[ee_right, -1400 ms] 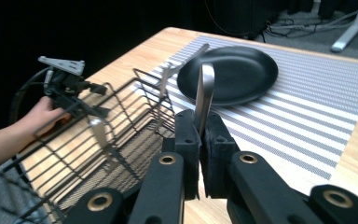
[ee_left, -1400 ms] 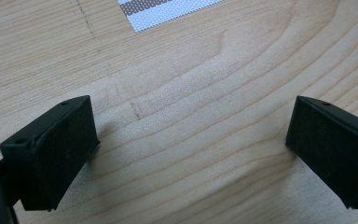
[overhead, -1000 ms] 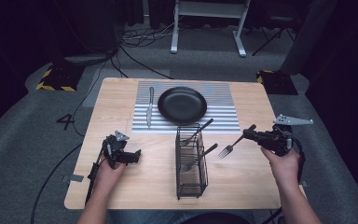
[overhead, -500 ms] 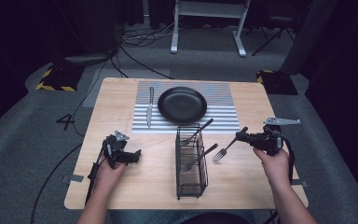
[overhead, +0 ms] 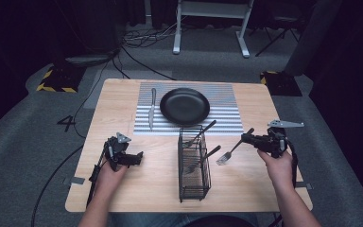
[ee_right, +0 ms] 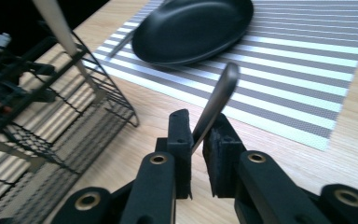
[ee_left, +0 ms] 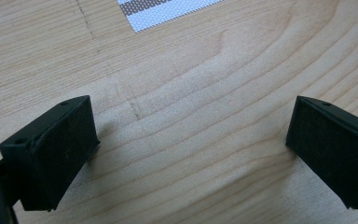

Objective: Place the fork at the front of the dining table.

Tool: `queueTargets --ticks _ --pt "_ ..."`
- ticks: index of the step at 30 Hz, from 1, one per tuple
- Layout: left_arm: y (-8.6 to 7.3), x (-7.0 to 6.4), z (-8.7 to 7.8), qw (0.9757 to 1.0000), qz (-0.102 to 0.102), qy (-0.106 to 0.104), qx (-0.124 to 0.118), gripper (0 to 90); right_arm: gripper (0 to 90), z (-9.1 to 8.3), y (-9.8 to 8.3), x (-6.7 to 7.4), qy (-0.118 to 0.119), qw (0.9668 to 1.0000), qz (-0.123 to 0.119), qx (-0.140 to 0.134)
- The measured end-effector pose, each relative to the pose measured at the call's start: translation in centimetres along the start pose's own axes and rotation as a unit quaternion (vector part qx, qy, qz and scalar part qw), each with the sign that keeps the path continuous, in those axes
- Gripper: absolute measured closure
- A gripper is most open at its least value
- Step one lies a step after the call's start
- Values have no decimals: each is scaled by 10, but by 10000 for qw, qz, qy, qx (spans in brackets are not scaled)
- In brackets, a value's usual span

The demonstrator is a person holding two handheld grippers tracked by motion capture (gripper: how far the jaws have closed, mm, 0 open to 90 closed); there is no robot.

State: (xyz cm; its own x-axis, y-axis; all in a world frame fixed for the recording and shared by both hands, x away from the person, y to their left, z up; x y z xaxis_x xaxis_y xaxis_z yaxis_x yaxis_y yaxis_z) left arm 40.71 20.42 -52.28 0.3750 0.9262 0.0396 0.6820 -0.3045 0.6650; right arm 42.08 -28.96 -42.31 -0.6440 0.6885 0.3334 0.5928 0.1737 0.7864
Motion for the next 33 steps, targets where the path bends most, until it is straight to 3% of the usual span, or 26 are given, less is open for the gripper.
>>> queueTargets --ticks 9,11,21,33 --pt "0 0 0 10000 5 3 -1 20 753 2 -10 -14 -188 9997 164 23" --pt "0 0 0 10000 11 4 3 20 736 5 -12 -17 -205 9993 270 145" --pt "0 0 0 10000 11 3 4 20 683 16 -25 -32 -171 9975 645 242" --pt "0 0 0 10000 9 2 3 20 636 25 -30 -40 -301 9958 771 394"
Point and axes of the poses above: each handheld gripper's, and its own axes: z roughly forward along the jaws, y roughly out of its top, x roughly to its left, the point moved 2 cm from there along z, roughly forward along the jaws, and after that the axes turned 5 degrees about y, right-handed, at the moved point
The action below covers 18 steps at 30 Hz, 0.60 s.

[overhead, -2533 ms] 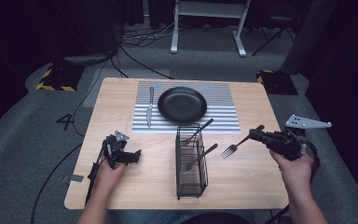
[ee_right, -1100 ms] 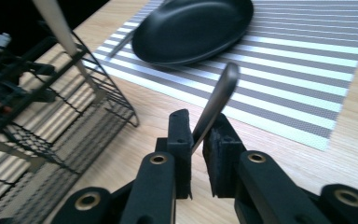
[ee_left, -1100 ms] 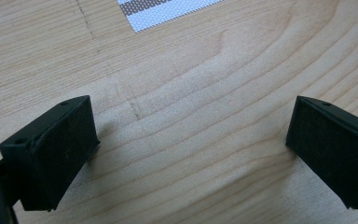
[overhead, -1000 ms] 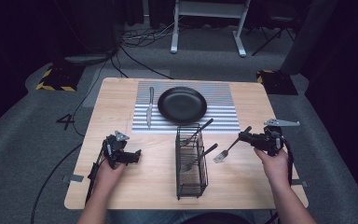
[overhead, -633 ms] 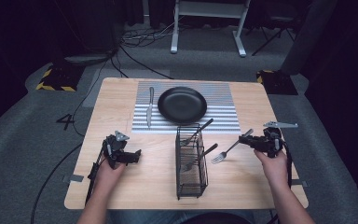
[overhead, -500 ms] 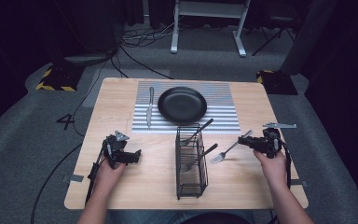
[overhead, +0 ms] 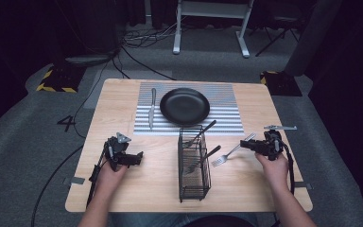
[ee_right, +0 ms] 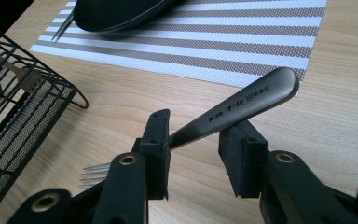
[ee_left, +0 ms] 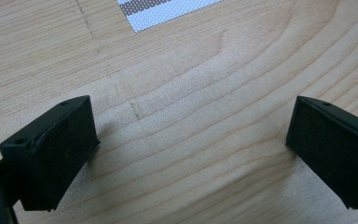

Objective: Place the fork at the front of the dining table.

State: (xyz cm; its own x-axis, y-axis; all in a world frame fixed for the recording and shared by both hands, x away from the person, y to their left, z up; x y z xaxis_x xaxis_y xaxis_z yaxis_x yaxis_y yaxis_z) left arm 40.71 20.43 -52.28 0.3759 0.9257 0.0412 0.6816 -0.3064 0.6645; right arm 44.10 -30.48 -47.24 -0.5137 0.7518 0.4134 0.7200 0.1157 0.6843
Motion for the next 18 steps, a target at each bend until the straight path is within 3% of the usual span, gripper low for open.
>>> queueTargets --ticks 5,11,18 --pt "0 0 0 10000 1 0 0 20 638 5 -5 -6 -15 10000 69 62" --pt "0 0 0 10000 2 0 1 20 654 13 -13 -14 -209 9993 129 268" --pt "0 0 0 10000 2 -2 3 19 631 15 -15 -19 -262 9991 202 251"
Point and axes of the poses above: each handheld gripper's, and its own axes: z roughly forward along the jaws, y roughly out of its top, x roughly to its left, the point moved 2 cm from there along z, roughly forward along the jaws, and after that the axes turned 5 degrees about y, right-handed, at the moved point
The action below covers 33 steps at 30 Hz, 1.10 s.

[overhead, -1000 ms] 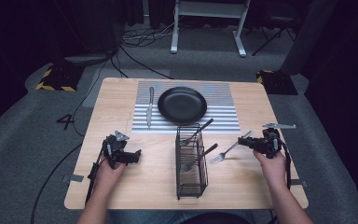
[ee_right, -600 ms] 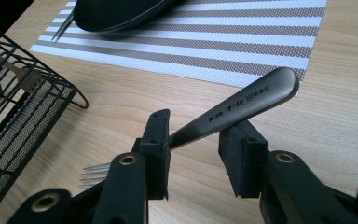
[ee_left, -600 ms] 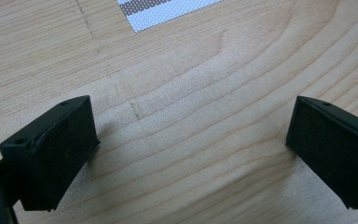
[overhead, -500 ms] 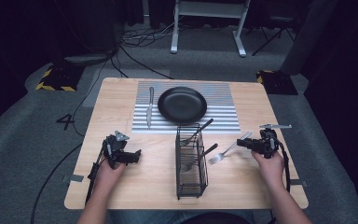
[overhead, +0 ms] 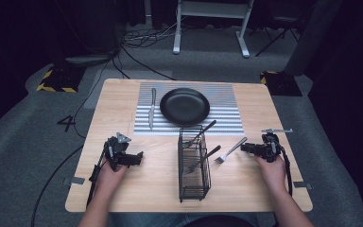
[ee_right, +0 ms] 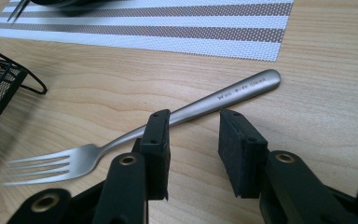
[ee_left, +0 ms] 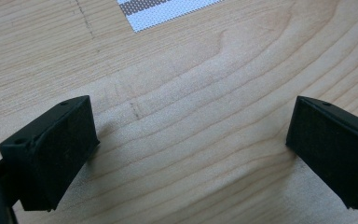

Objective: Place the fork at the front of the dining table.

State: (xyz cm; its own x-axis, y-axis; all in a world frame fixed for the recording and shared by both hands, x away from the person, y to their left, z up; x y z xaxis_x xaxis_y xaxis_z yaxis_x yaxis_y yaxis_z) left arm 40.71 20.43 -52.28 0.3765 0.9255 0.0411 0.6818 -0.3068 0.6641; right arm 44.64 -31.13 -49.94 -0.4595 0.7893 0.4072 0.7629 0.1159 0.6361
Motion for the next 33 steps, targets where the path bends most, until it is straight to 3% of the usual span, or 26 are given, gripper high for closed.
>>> queueTargets --ticks 6,9,15,18,21,25,26,27,29,30,33 --pt "0 0 0 10000 0 -1 -1 18 603 -3 -2 6 -80 9999 -86 -22" --pt "0 0 0 10000 0 1 0 18 585 -2 -2 16 -193 9995 -255 -20" --pt "0 0 0 10000 0 1 -1 18 521 13 -3 47 -556 9947 -853 110" --pt "0 0 0 10000 0 -1 0 18 489 21 -1 56 -787 9917 -1012 105" --pt "0 0 0 10000 0 1 0 18 467 27 2 61 -1060 9887 -1060 88" --pt "0 0 0 10000 1 1 0 18 392 37 4 63 -1574 9806 -1160 108" --pt "0 0 0 10000 1 1 0 18 392 37 4 63 -1574 9806 -1160 108" --pt "0 0 0 10000 1 -1 0 19 348 39 4 62 -1722 9784 -1140 112" --pt "0 0 0 10000 1 0 0 18 336 40 4 62 -1779 9775 -1124 121" --pt "0 0 0 10000 2 -1 0 18 313 43 2 60 -1887 9756 -1090 250" --pt "0 0 0 10000 1 -1 0 18 288 43 0 57 -1887 9767 -964 331"
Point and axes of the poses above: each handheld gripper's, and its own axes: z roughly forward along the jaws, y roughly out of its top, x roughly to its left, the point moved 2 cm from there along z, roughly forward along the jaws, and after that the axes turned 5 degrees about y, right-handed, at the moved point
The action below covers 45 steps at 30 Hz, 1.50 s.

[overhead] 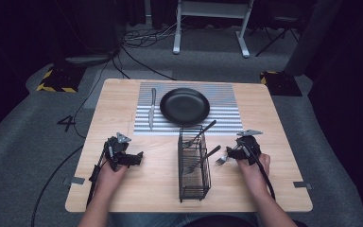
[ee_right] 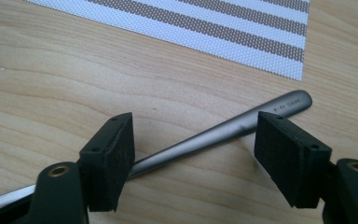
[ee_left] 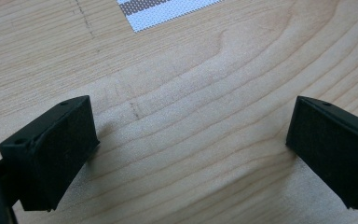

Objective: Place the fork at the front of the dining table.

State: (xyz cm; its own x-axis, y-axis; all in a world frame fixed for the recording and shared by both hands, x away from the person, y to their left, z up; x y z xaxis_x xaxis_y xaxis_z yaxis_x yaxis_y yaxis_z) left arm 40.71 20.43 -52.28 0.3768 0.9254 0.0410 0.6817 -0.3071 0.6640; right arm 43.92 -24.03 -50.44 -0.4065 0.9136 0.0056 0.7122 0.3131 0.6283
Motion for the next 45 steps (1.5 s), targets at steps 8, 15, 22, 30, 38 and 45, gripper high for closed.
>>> queueTargets --ticks 8,15,22,30,38,45 --pt "0 0 0 10000 2 1 -1 18 233 -9 -13 -7 162 9997 152 82" --pt "0 0 0 10000 1 1 -1 18 425 -26 -28 -17 205 9995 174 155" --pt "0 0 0 10000 -1 2 -1 18 727 -34 -31 -28 349 9990 46 270" --pt "0 0 0 10000 -2 4 -1 18 839 -39 -35 -29 599 9973 -34 423" --pt "0 0 0 10000 0 3 0 18 789 -40 -35 -27 518 9973 -167 502" --pt "0 0 0 10000 -2 3 0 18 845 -42 -34 -27 553 9963 -220 624"
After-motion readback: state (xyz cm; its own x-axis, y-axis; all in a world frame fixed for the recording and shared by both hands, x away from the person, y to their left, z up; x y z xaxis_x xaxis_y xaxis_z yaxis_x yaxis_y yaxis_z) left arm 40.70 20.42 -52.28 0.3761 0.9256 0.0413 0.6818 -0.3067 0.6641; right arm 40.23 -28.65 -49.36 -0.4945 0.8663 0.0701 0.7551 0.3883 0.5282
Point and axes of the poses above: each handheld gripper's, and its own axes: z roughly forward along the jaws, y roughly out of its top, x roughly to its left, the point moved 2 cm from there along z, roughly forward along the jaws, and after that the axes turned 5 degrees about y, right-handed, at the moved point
